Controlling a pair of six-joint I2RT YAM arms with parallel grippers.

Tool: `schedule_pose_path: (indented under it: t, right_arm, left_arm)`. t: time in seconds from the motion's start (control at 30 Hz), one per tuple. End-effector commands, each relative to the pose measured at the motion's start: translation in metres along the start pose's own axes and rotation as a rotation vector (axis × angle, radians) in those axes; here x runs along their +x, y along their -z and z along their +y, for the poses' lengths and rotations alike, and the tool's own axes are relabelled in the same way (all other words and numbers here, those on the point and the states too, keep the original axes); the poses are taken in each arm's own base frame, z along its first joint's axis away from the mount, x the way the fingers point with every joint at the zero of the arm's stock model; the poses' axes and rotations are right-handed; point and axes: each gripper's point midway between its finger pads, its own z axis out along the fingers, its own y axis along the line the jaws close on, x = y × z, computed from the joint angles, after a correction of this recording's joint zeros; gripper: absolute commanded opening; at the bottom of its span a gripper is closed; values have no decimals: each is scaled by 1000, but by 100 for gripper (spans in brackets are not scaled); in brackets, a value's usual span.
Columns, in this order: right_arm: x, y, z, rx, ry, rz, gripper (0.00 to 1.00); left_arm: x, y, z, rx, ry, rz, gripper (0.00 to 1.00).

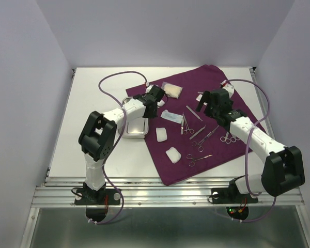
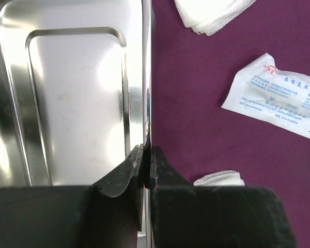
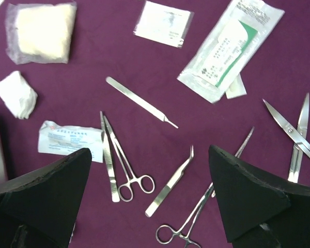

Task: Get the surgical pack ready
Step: Place the container at the center of the board.

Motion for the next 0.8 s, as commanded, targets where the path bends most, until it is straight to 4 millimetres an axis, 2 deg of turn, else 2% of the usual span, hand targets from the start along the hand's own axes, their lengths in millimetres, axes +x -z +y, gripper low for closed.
schedule_pose_path:
  t: [0.0,0.07,0.17,0.2,0.27,0.3,0.33,0.4,0.43,0.47,0.67,0.77]
  right_arm:
    - [6,-1,-17,76,-23,3,100]
    - [12,-1,-20,82,-27,14,99]
    - [35,-5,-27,91,-31,73,88]
    - [41,-5,-29,94,-38,89,77]
    - [55,-5,-28,80,-62,127,67]
    - [61,-6,-28,76,-71,144,61]
    - [71,-7,-32,81,-73,167,49]
    - [85,-8,-30,68,-90,202,43]
    - [90,-10,-30,71,-94,214,43]
    - [95,-10,-26,60,-96,225,43]
    - [103,-21,-22,74,-104,247,44]
    - [109,-28,-23,91,-104,263,44]
  left_arm:
    - [-16,8,-22,57,20,-34,2]
    - [-11,6,-24,58,11,-15,11]
    - [-11,8,-28,64,-6,-6,26]
    - [-14,11,-29,66,-8,-12,37]
    - [-18,19,-30,72,-12,-20,46]
    - [-21,24,-29,73,-10,-27,57]
    - [-27,33,-28,79,-9,-41,64]
    - [-35,43,-25,77,-7,-61,66]
    - [-39,52,-22,78,-4,-73,72]
    - [-43,56,-18,66,-6,-88,74]
    - [-74,91,-6,41,22,-177,74]
    - [-85,102,-6,49,47,-213,74]
